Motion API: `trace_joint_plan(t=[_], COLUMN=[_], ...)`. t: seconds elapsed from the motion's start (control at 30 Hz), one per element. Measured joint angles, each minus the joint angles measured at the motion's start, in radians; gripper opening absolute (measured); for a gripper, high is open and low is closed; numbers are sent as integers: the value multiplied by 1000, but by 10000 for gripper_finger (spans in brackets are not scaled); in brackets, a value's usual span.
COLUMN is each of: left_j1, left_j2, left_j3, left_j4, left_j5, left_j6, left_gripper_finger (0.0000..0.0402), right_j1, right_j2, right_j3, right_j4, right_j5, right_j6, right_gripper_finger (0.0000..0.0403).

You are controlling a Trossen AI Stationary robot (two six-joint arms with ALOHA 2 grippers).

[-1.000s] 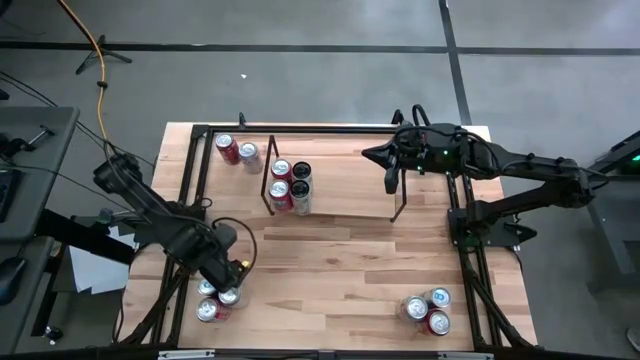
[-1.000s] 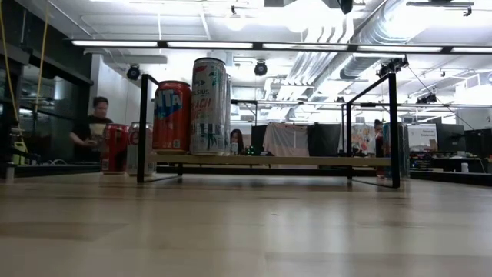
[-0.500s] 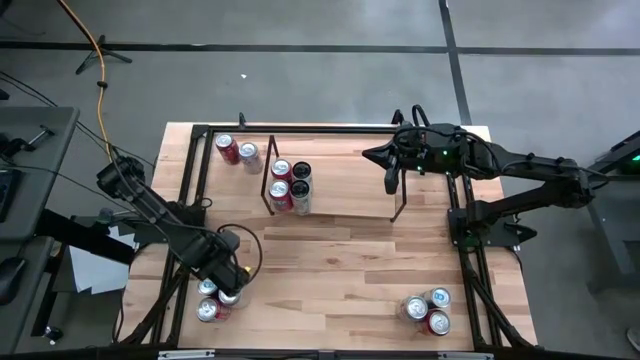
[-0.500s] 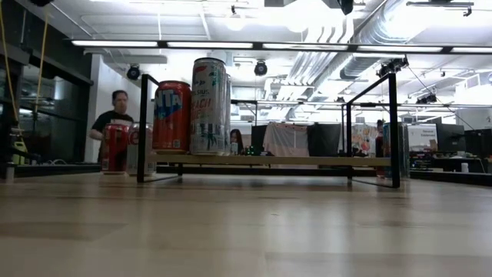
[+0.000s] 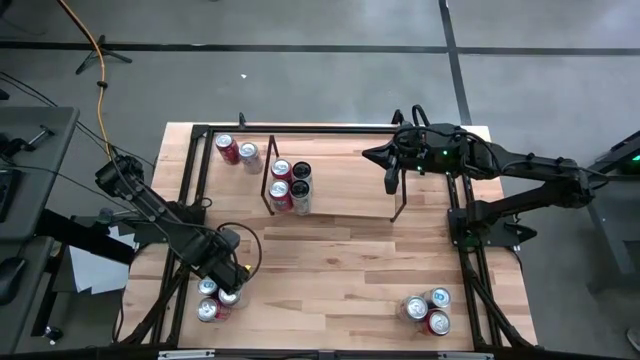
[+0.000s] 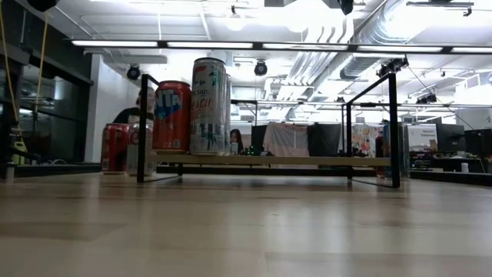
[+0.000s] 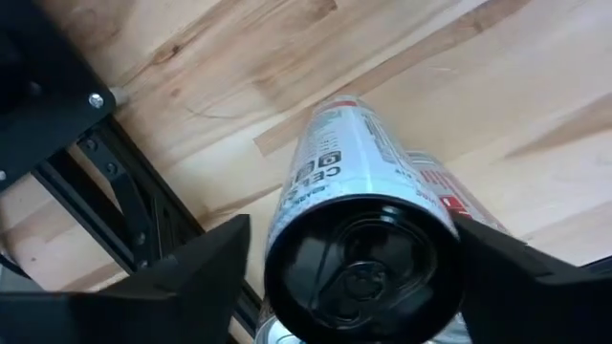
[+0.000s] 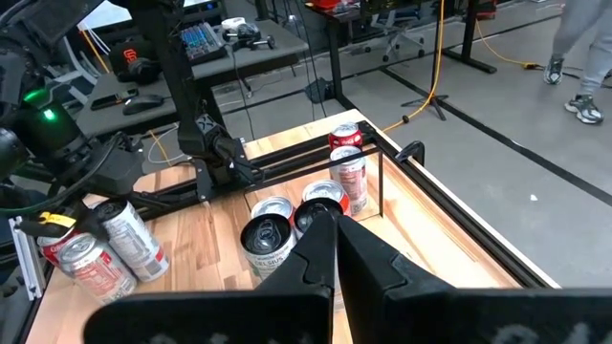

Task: Place canned beverage on shelf
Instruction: Put the white-pink soda can on the shelf aligned with the other white-pink soda cans

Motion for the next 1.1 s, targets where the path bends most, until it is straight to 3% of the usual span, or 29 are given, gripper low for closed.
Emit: trace_joint_plan(t=[0.2, 0.5, 0.67, 0.8, 1.1], left_j1=[9, 146, 264, 401, 707], left_j2=[-10, -146, -227, -216, 56], left_j3=[1, 104, 261, 422, 829], left_j4=[-1, -116, -95, -56, -24], left_j5=[2, -12, -27, -26, -76], left_j6=[36, 236, 408, 593, 1163], left_gripper_finger=[182, 181, 181, 181, 181], right_j1=[0, 0, 0, 0, 0], right_j2=[0, 0, 0, 0, 0], right_j3=[0, 0, 0, 0, 0], right_j4=[0, 2, 4, 11, 167], right_j5=[0, 0, 0, 0, 0], right_j6=[0, -7, -7, -3, 0], right_gripper_finger=[0, 0, 0, 0, 0])
